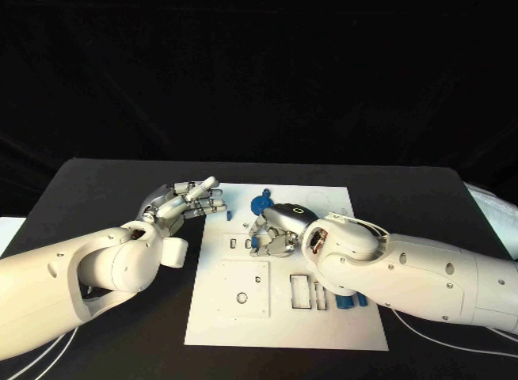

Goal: Assemble the parts on the task board

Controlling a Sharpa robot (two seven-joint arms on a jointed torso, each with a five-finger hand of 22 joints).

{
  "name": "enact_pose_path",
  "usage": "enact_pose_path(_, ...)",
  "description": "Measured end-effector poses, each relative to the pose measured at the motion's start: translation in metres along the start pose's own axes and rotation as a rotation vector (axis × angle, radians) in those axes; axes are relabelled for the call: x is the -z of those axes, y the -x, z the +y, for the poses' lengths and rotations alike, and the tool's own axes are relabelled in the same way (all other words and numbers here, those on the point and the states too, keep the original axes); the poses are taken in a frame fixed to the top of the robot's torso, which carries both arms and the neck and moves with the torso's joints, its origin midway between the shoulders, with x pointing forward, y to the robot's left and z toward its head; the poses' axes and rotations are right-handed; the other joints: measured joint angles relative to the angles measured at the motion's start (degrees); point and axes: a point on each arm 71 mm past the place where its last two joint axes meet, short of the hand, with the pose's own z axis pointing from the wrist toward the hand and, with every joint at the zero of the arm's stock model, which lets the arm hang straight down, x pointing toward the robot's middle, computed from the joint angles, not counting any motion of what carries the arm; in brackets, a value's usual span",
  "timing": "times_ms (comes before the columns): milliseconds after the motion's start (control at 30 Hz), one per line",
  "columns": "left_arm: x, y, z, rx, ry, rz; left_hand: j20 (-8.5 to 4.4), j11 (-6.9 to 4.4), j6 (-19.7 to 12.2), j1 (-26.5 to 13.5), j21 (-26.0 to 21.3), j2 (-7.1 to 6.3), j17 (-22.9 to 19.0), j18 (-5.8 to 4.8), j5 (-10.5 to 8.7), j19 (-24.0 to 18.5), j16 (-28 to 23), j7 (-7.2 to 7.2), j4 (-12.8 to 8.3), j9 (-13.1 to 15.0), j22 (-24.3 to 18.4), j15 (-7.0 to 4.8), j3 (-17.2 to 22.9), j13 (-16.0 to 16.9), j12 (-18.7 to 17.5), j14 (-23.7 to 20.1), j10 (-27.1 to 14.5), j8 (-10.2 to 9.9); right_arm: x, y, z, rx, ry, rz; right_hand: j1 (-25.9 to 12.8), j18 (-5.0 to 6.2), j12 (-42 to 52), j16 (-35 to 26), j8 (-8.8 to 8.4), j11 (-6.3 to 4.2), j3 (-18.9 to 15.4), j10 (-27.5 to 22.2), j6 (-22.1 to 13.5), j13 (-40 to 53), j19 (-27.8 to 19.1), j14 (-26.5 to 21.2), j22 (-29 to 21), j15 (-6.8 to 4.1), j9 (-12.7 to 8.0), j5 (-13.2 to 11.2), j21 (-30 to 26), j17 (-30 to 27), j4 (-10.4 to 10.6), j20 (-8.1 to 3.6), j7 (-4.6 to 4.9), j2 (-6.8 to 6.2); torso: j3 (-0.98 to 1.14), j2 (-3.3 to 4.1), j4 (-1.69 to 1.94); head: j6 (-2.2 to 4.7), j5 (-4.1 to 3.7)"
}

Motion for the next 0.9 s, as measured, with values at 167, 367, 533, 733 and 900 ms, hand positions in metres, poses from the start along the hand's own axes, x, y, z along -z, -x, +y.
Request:
enact_pose_path(167,0.000,0.000,0.000,0.000,0.001,0.000,0.00,0.00,0.0,0.0,0.0,0.00,0.0,0.00,0.00,0.0,0.0,0.00,0.0,0.0,0.0,0.00,0.0,0.0,0.0,0.0,0.0,0.0,0.003,-0.003,0.001,-0.013,-0.001,-0.017,0.2,0.00,-1.0,0.0,0.07,0.28,-1.2,-0.9,-1.0,-1.1,0.0,-0.2,0.0,0.19,-0.1,0.0,0.0,0.0,0.9,-0.01,0.30,-0.47,0.00,0.01,0.02,0.01,-0.02)
enact_pose_path(367,-0.001,0.001,0.001,0.000,0.003,-0.001,0.00,0.00,0.0,0.0,0.0,0.00,0.0,0.01,0.00,0.0,0.0,0.00,0.0,0.0,0.0,0.00,0.0,0.0,0.0,0.0,0.0,0.0,0.011,-0.003,0.001,-0.043,0.005,-0.067,0.8,-0.01,-1.9,-0.2,0.07,0.47,-2.3,-1.7,-1.9,-2.1,0.0,0.0,0.0,0.39,-0.1,0.0,-0.2,0.0,1.7,0.24,0.63,-1.07,0.04,0.00,0.03,0.08,0.03)
enact_pose_path(533,-0.001,0.001,0.001,-0.018,0.002,0.005,-1.31,-0.58,0.9,0.3,1.4,0.64,1.8,0.00,0.00,3.8,1.7,-0.82,-0.4,0.2,0.6,-1.08,-0.4,0.4,0.2,4.5,1.9,0.0,0.019,0.006,0.003,-0.073,0.031,-0.117,2.4,0.00,-1.6,-0.6,0.07,1.21,-5.9,-1.9,-6.5,-2.1,0.1,-0.2,0.0,1.22,-0.2,-0.6,-0.6,0.0,5.2,1.12,1.49,-2.50,0.08,-0.10,-0.04,0.24,0.08)
enact_pose_path(733,0.000,-0.004,0.001,-0.103,0.012,0.044,-5.19,-3.36,3.7,-0.1,6.8,0.98,7.4,0.00,0.00,12.8,8.3,-2.86,-0.5,0.3,3.1,-4.93,-1.4,1.8,2.6,16.4,8.5,0.5,0.032,0.027,0.000,-0.119,0.080,-0.151,5.2,0.00,-1.4,-0.7,0.07,1.42,-7.8,-2.0,-6.9,-2.3,-0.1,0.0,0.0,1.42,-0.1,-0.6,-0.8,0.0,8.3,1.32,1.73,-1.18,0.33,-0.32,-0.23,0.34,0.08)
enact_pose_path(900,-0.001,-0.005,-0.002,-0.216,0.066,0.073,-8.66,-5.92,5.7,-1.6,15.2,1.16,33.1,0.01,0.00,21.2,37.0,-4.90,0.8,0.7,7.7,-7.74,-3.1,4.9,5.2,21.4,14.6,0.9,0.045,0.055,-0.011,-0.192,0.121,-0.176,7.9,0.01,-1.6,-1.5,0.50,1.49,-7.0,-2.7,-6.7,-3.1,-0.1,0.0,0.0,1.42,0.1,-0.2,-1.8,0.0,7.6,1.32,1.56,0.98,0.75,-0.78,-0.52,0.16,0.26)
